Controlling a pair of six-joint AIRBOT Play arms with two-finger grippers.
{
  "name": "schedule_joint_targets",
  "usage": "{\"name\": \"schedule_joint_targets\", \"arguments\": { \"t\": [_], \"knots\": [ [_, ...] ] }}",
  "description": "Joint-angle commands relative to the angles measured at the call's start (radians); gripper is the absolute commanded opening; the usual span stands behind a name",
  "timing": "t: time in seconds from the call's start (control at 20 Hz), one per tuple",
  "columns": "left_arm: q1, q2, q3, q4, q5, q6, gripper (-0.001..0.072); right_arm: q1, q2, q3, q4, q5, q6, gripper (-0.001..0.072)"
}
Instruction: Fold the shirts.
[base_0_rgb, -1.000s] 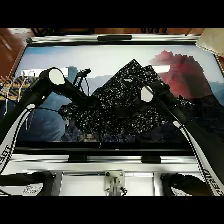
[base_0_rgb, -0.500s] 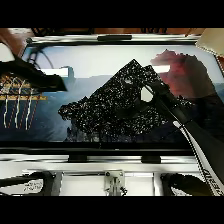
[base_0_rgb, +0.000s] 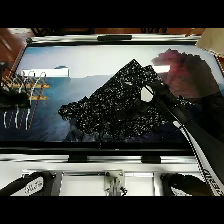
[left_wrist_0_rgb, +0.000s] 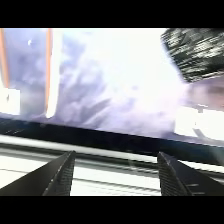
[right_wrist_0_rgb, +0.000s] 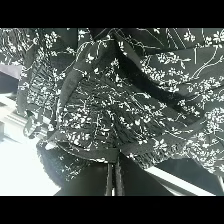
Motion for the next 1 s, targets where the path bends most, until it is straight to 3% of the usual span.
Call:
{"name": "schedule_joint_targets", "arguments": {
  "t": [0.0,0.1,0.2,0.35,0.55,0.95],
  "knots": [
    [0.038,0.146,-0.31,0.124,0.201,0.048,0.0594,0.0,-0.001,0.001,0.0,0.011,0.002,0.0065],
    [0.072,0.15,-0.405,0.123,0.233,0.103,0.0593,0.0,-0.001,0.0,0.0,0.01,0.02,0.0065],
    [0.092,0.138,-0.459,0.123,0.32,0.109,0.0507,0.0,-0.001,0.001,0.001,0.009,0.028,0.0065],
    [0.109,0.119,-0.469,0.127,0.415,0.11,0.0508,0.0,-0.001,0.001,0.002,0.021,0.059,0.0065],
    [0.116,0.073,-0.484,0.138,0.417,0.165,0.0508,0.0,-0.001,0.001,0.002,0.024,0.08,0.0065],
    [0.221,-0.037,-0.484,0.133,0.492,0.145,0.0506,0.0,-0.001,0.001,0.014,0.029,0.095,0.0065]
  ]
}}
